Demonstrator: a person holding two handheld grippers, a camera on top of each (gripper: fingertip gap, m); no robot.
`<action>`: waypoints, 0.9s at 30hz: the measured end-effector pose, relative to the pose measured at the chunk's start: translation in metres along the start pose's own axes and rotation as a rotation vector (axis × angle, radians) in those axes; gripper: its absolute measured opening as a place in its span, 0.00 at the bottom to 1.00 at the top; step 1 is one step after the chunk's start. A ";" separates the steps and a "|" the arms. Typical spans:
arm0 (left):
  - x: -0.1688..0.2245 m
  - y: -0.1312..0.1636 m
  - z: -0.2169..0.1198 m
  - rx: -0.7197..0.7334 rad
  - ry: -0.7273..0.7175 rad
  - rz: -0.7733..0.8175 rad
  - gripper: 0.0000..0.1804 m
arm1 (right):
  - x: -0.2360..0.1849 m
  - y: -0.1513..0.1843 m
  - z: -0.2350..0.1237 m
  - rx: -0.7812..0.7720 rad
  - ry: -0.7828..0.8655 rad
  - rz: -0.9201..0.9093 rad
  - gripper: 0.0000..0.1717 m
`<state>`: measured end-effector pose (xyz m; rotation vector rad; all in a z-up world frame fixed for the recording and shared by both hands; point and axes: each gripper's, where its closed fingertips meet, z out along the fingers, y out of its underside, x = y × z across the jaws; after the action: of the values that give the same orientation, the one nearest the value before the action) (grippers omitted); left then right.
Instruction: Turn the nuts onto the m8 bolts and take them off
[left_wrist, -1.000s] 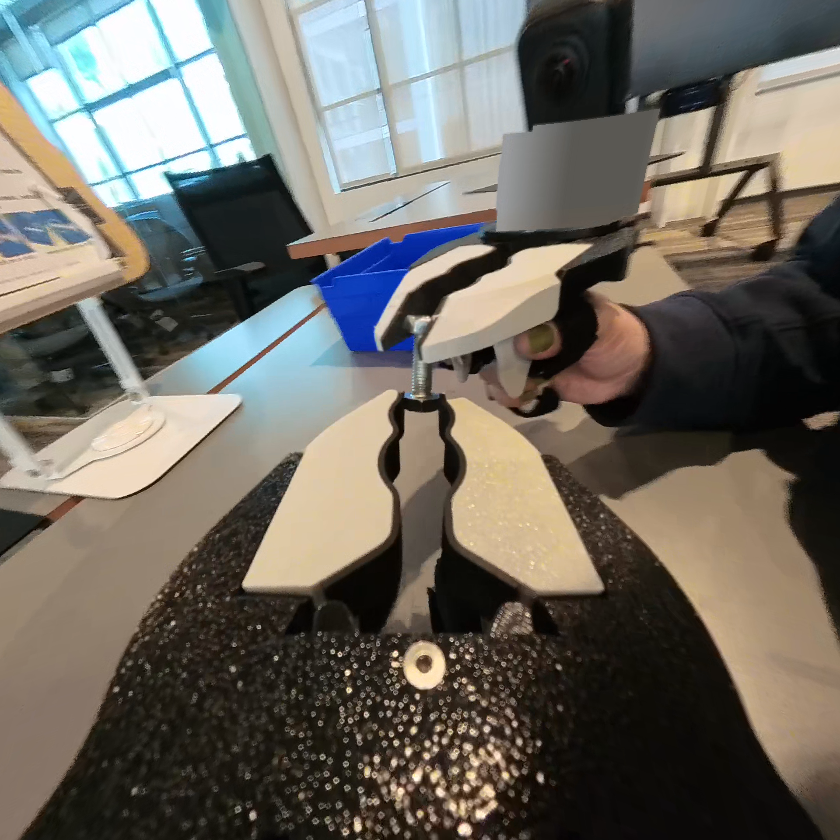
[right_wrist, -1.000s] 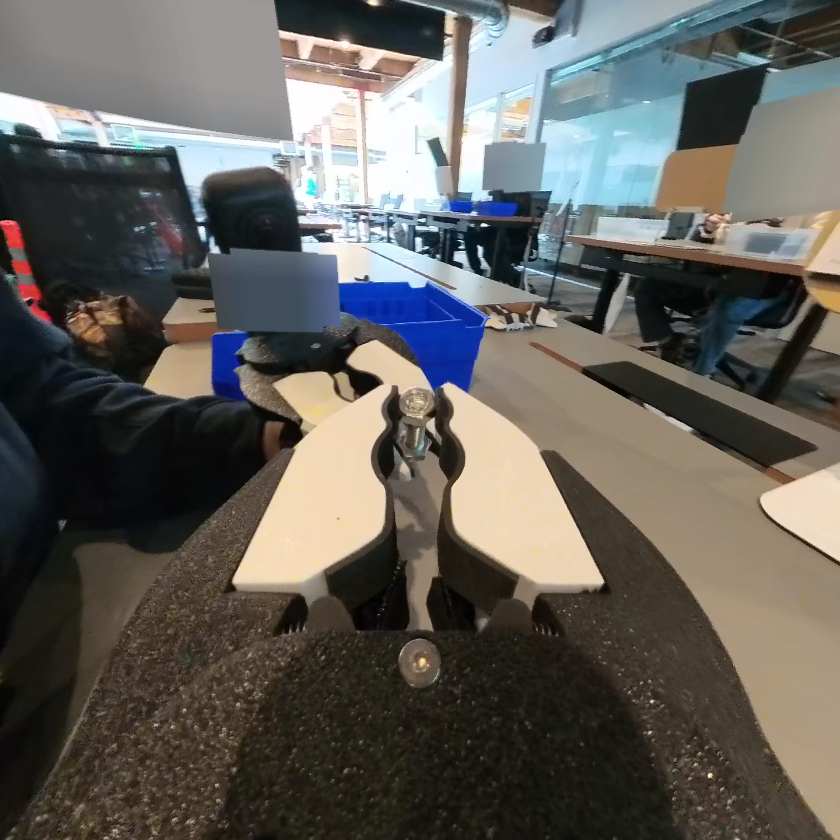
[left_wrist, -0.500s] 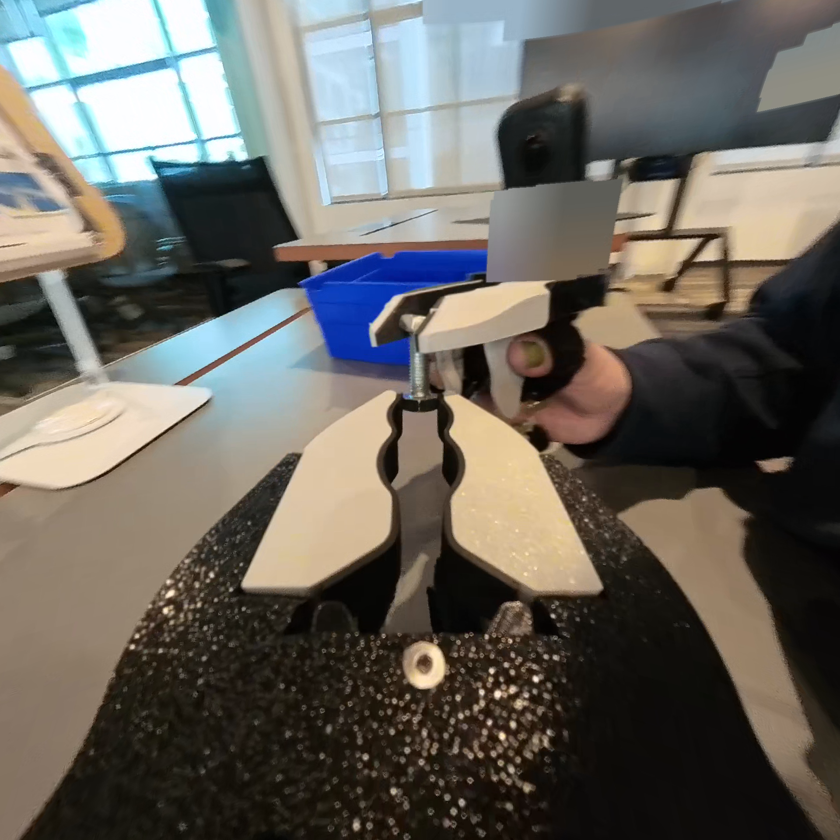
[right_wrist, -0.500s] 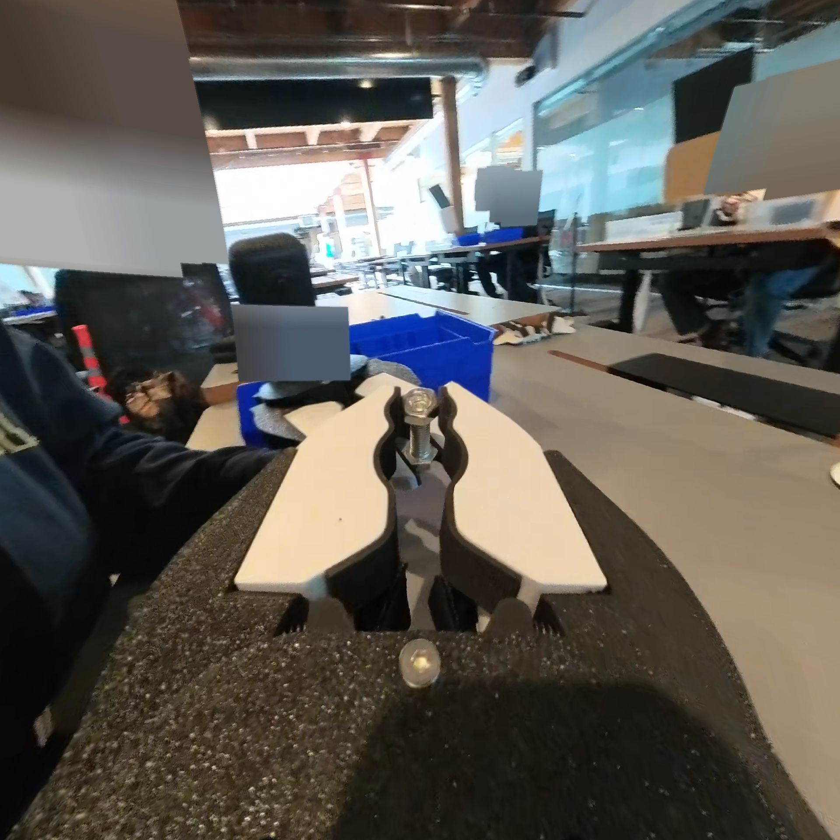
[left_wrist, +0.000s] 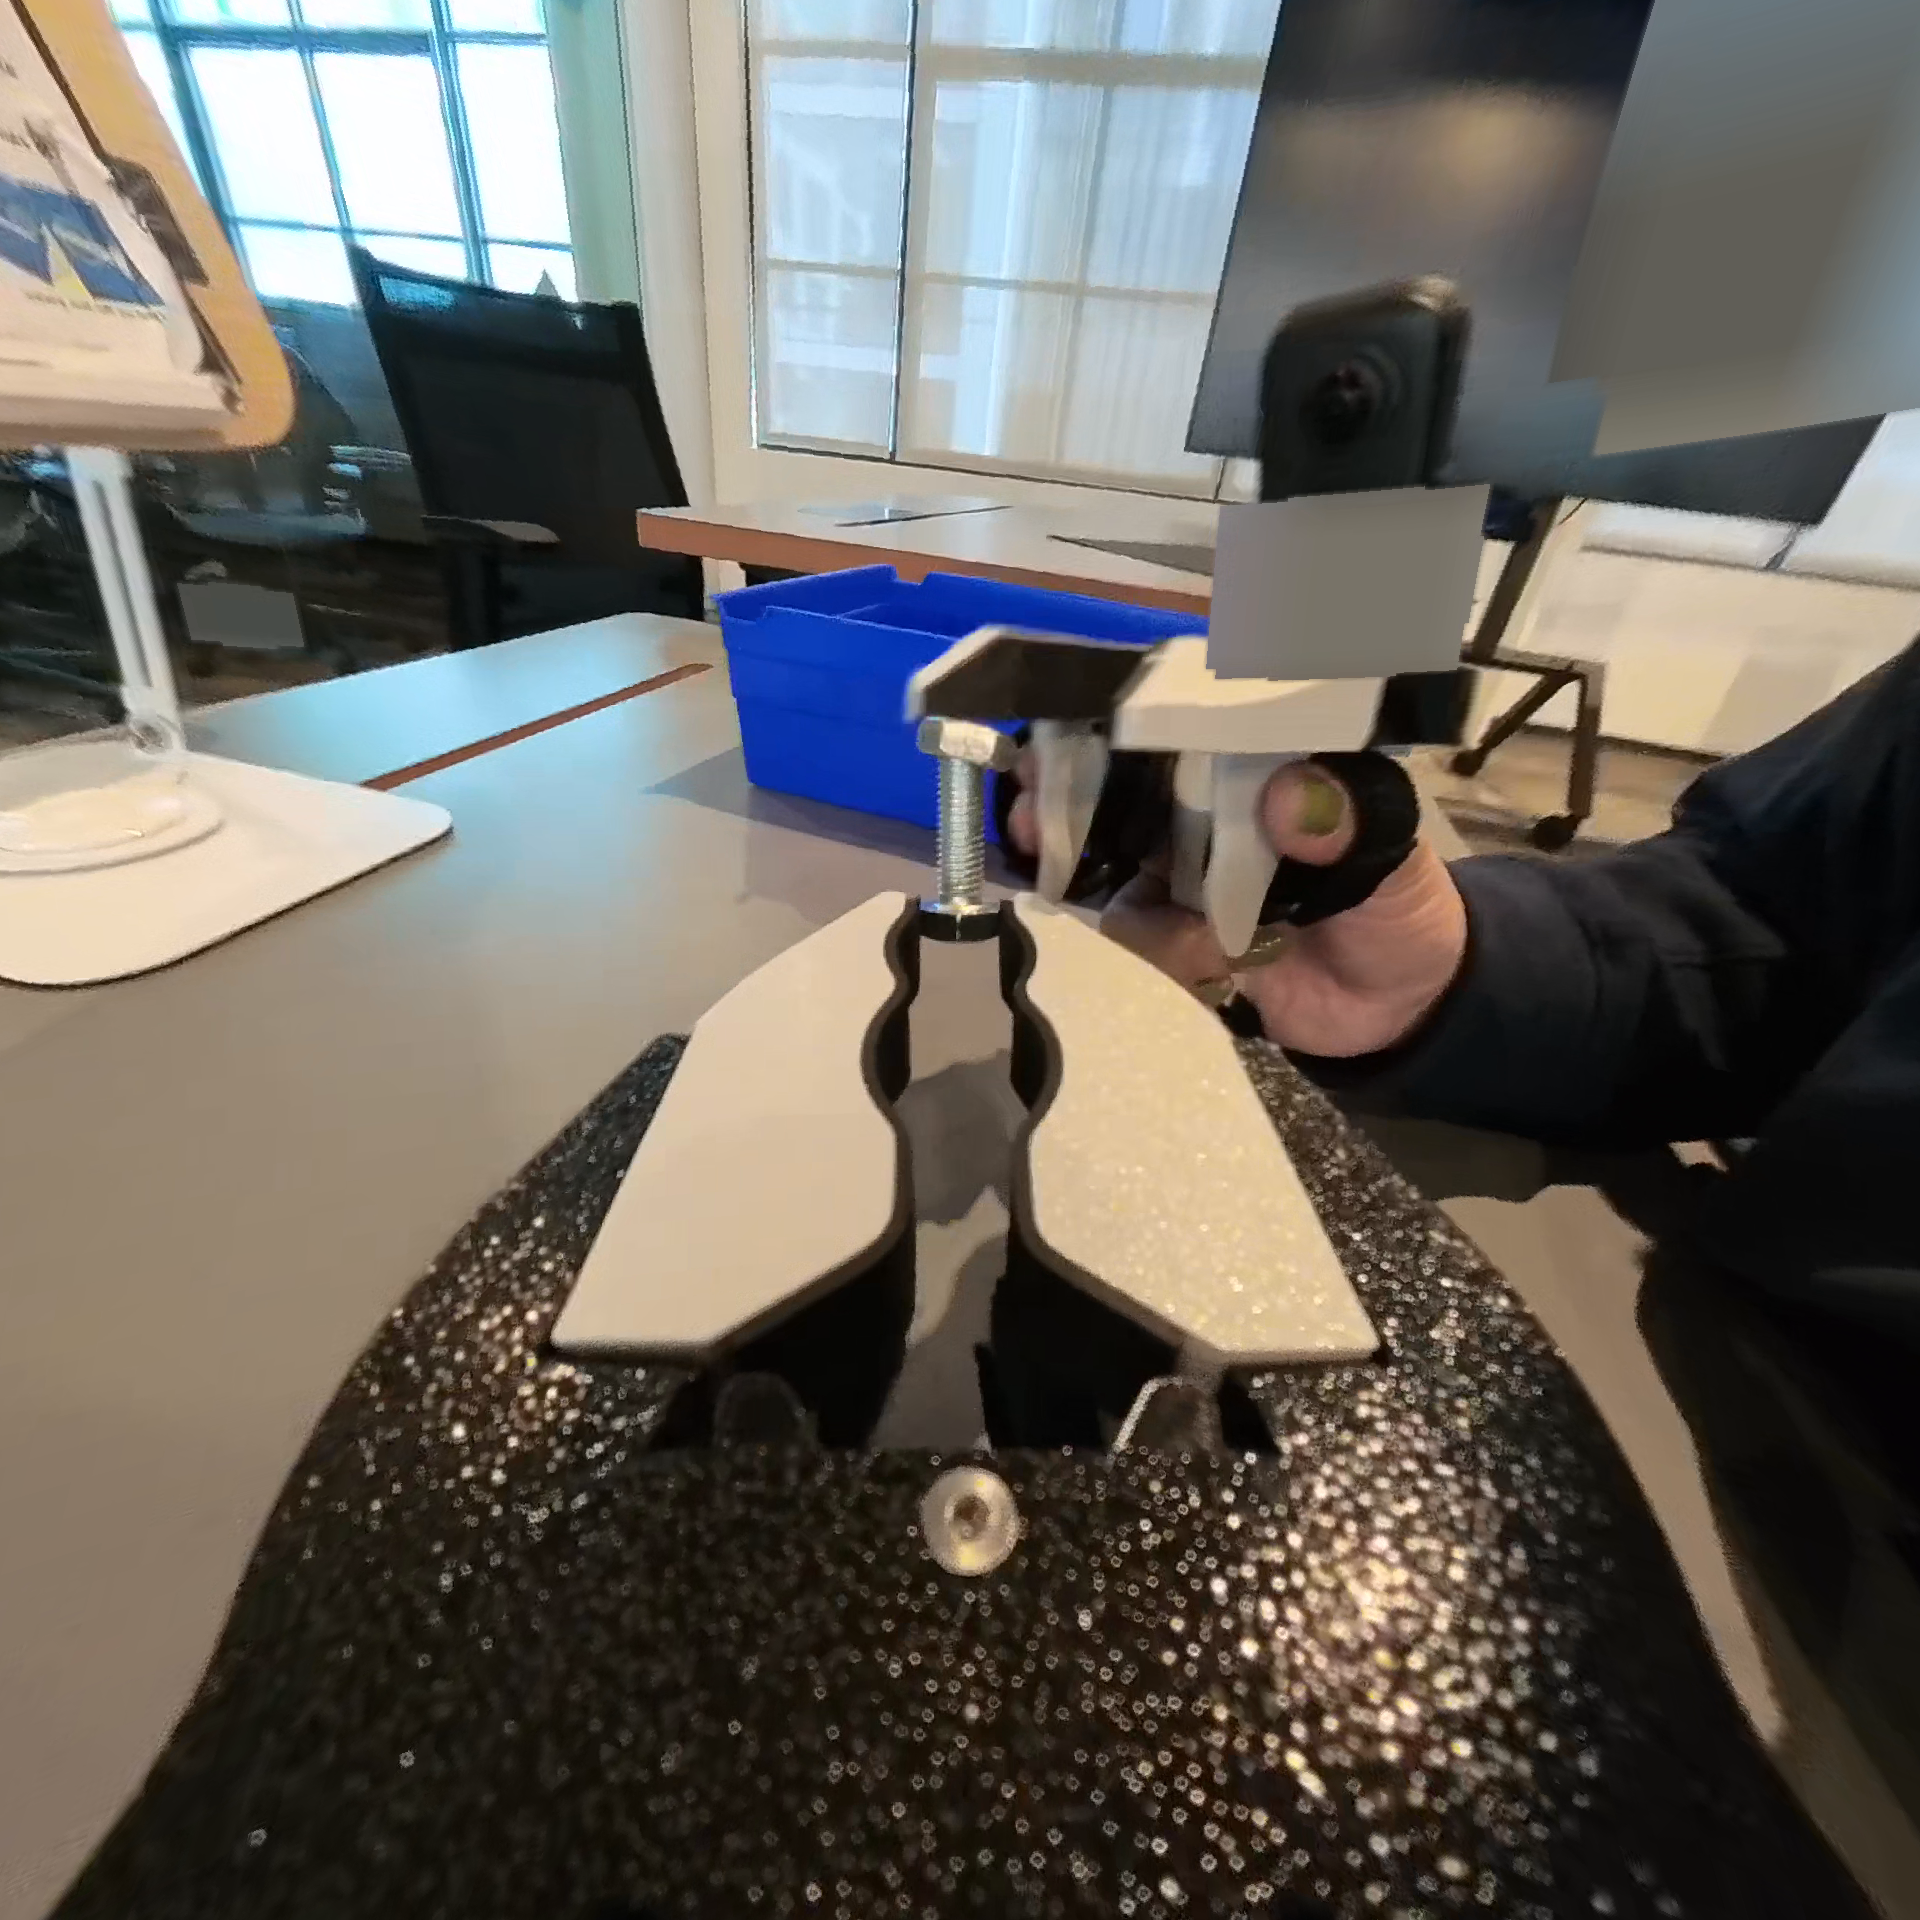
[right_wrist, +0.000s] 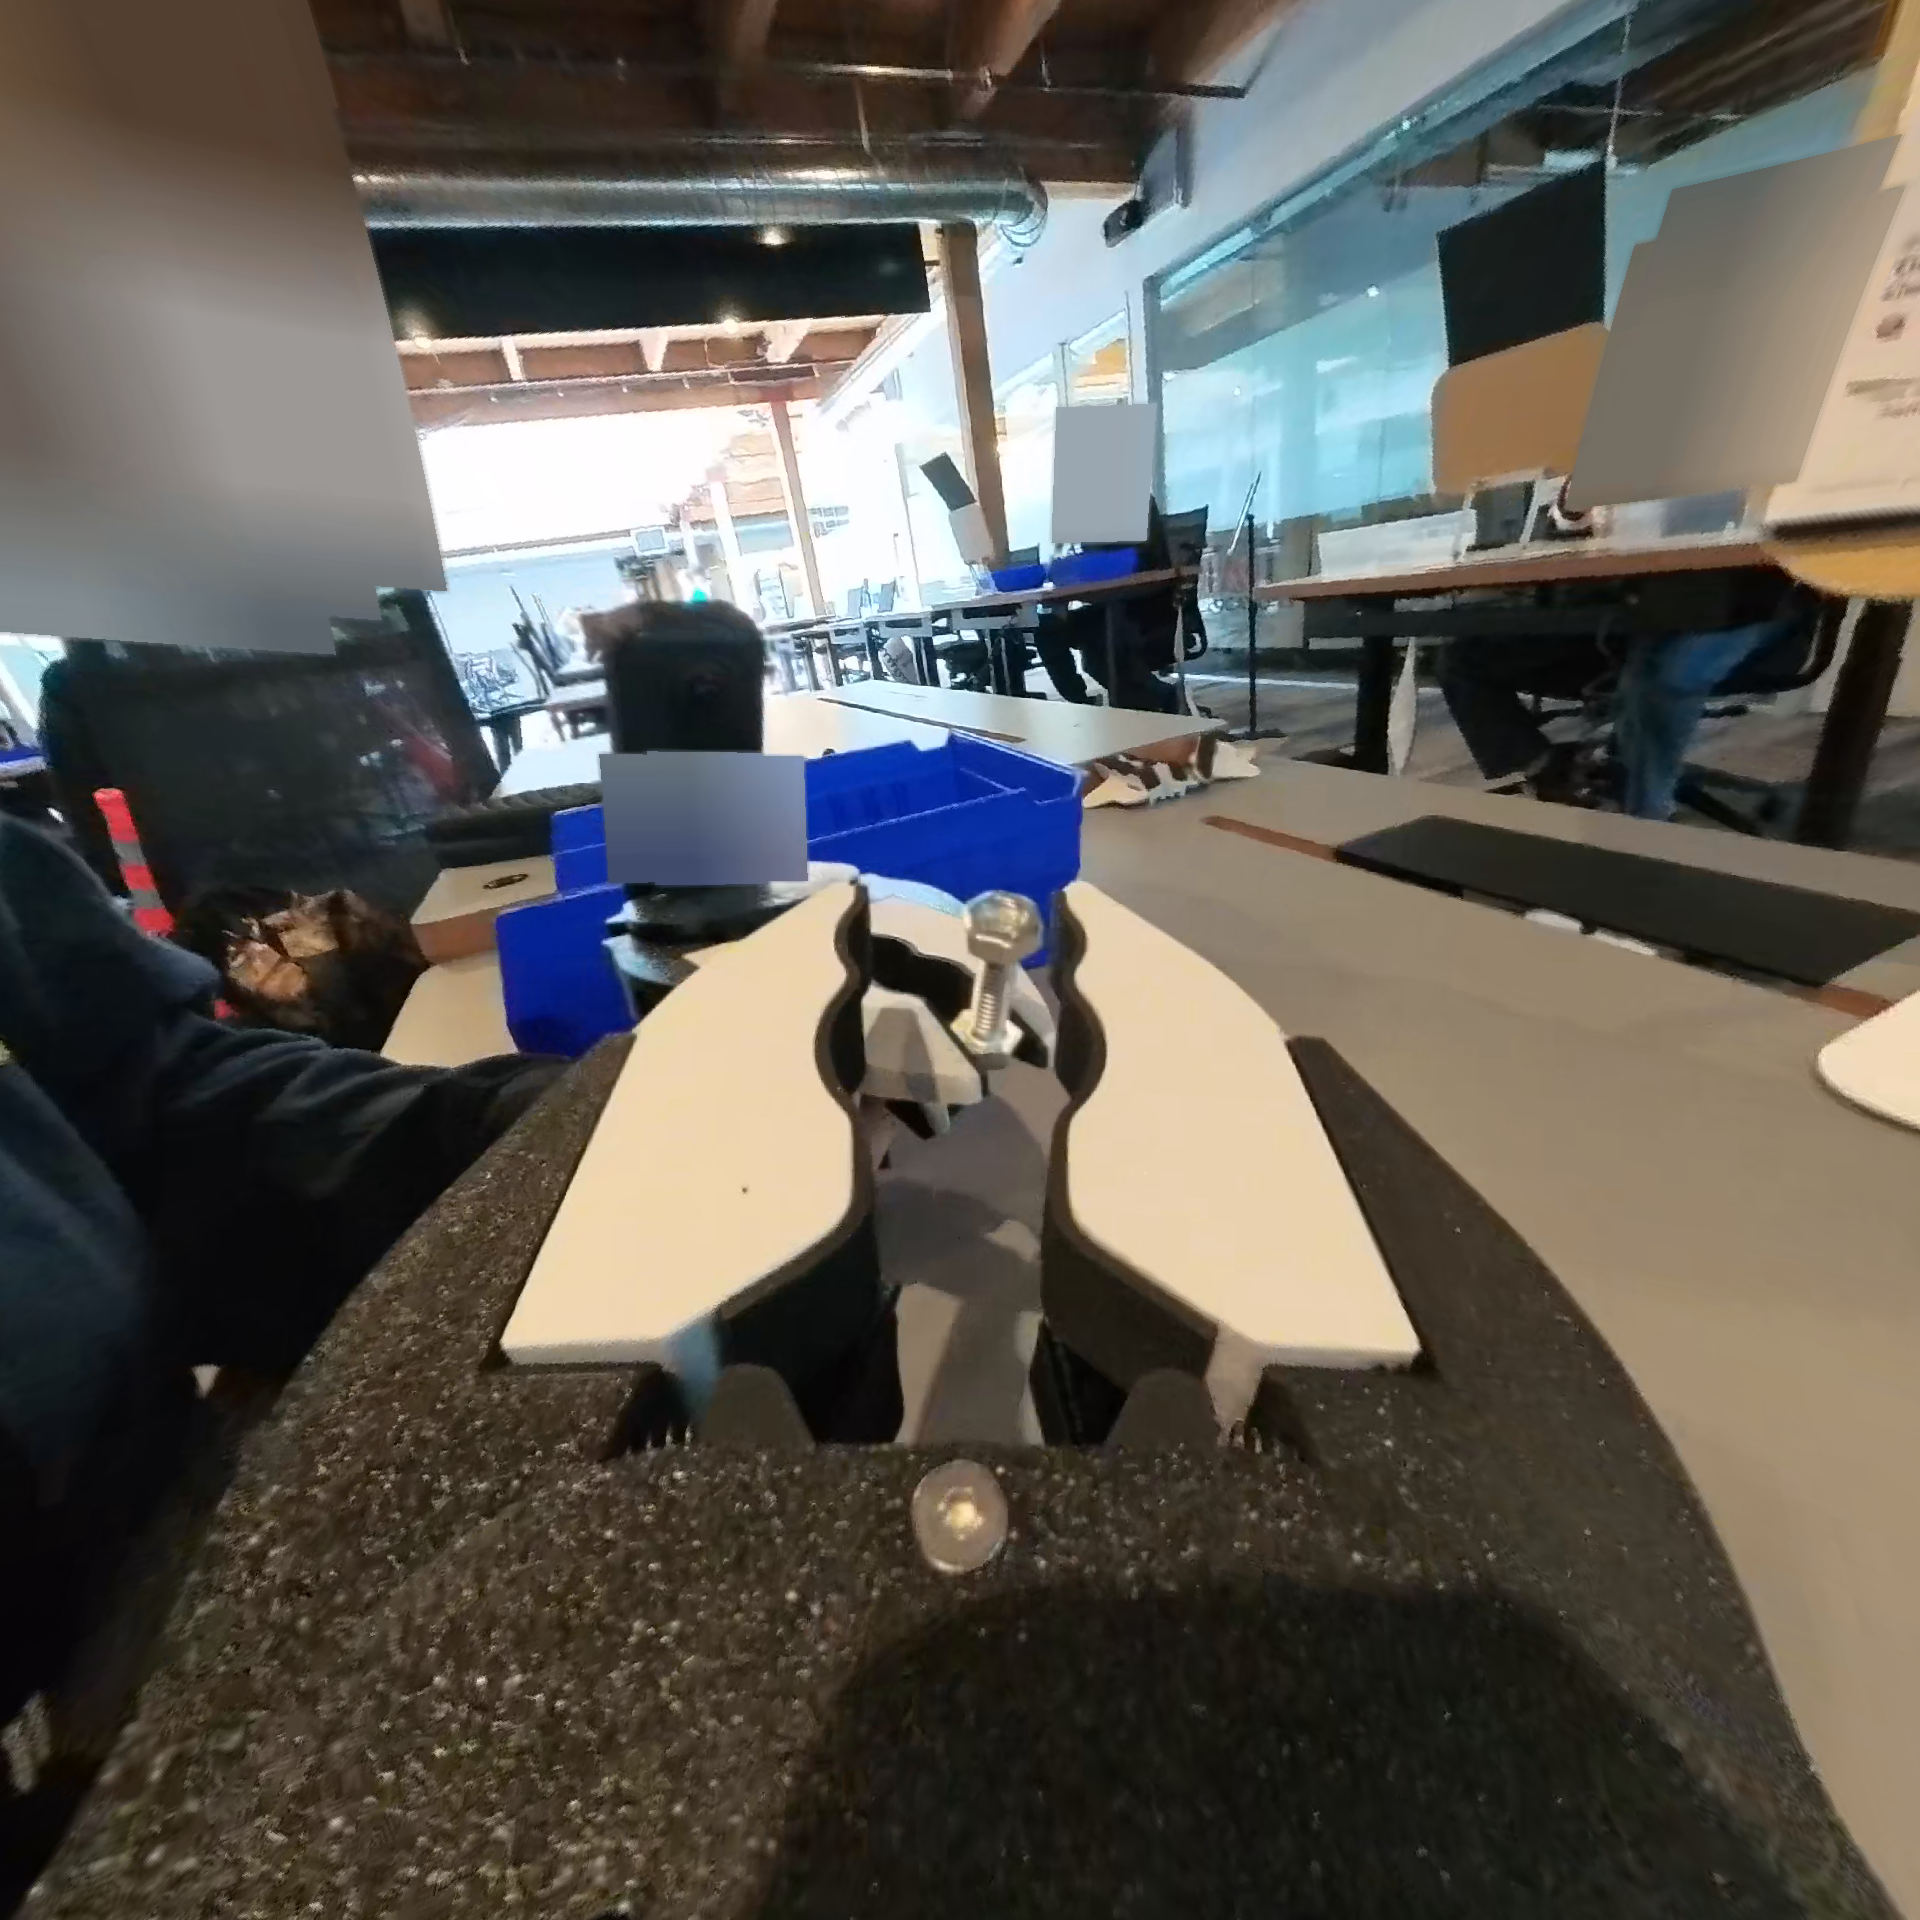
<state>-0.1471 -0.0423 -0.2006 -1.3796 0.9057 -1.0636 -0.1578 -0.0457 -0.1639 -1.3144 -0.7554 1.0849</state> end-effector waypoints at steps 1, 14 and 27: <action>-0.001 0.000 -0.001 -0.001 0.004 -0.015 0.08 | -0.002 -0.002 -0.001 0.004 -0.005 -0.029 0.15; 0.024 0.006 0.004 -0.039 0.220 -0.050 0.08 | -0.012 0.010 0.000 -0.127 -0.130 -0.118 0.11; 0.054 -0.006 -0.007 0.018 0.488 -0.121 0.07 | -0.043 -0.001 -0.007 -0.030 -0.395 0.004 0.09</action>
<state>-0.1377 -0.0949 -0.1894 -1.1884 1.1673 -1.5362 -0.1659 -0.0879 -0.1578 -1.1380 -1.0634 1.3613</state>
